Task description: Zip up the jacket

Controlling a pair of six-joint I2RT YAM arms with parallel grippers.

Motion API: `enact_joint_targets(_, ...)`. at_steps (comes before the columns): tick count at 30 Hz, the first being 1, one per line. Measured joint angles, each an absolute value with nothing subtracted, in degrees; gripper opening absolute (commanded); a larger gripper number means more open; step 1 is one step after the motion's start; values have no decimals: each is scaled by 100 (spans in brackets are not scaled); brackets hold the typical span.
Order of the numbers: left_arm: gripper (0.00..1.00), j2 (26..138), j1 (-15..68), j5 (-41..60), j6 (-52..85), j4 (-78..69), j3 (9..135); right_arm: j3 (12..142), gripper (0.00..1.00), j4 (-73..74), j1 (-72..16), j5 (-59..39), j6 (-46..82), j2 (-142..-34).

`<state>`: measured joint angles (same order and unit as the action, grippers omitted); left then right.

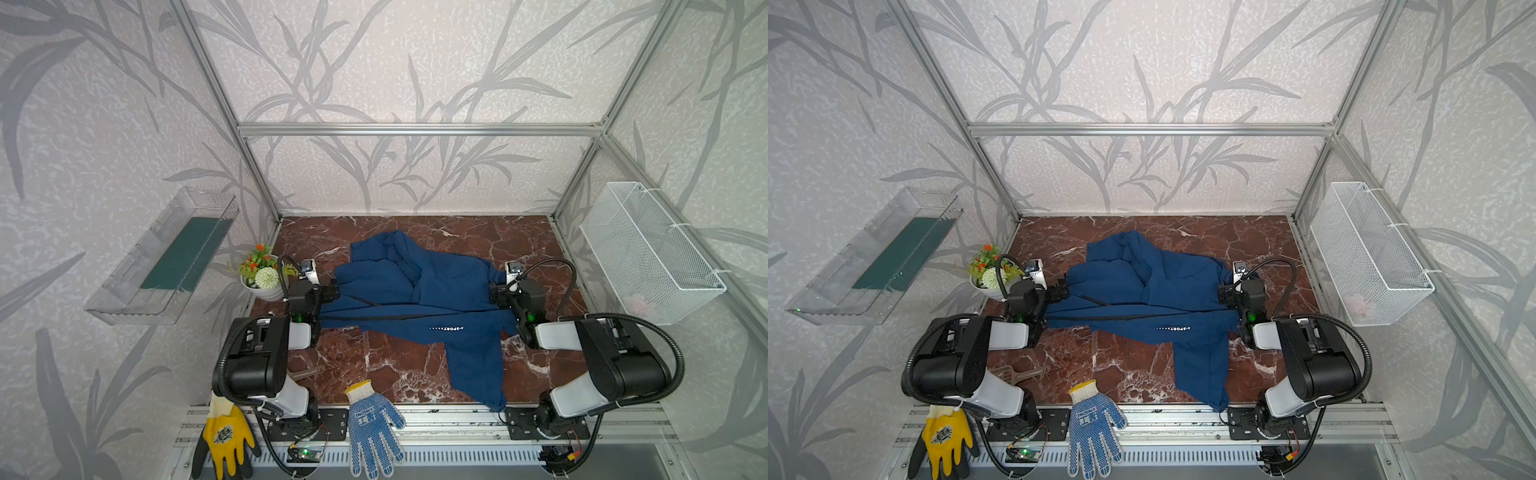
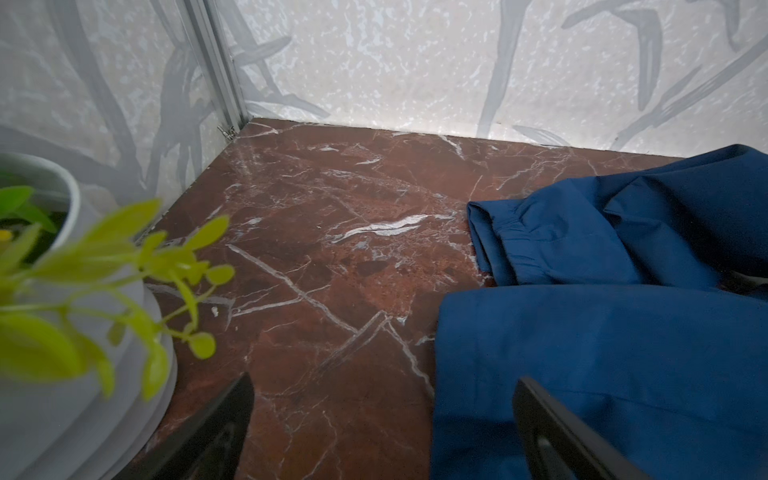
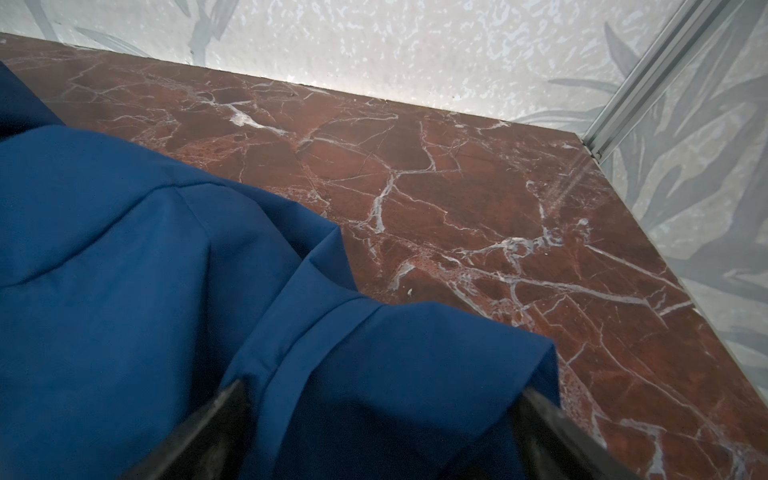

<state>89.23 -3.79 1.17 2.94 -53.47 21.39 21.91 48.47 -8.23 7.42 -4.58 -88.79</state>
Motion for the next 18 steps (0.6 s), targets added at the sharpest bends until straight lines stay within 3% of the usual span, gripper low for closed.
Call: enact_joint_targets(18, 99, 8923, -379, -14, 252, -5317, 2139, 2196, 99, 4851, -819, 735, -460, -8879)
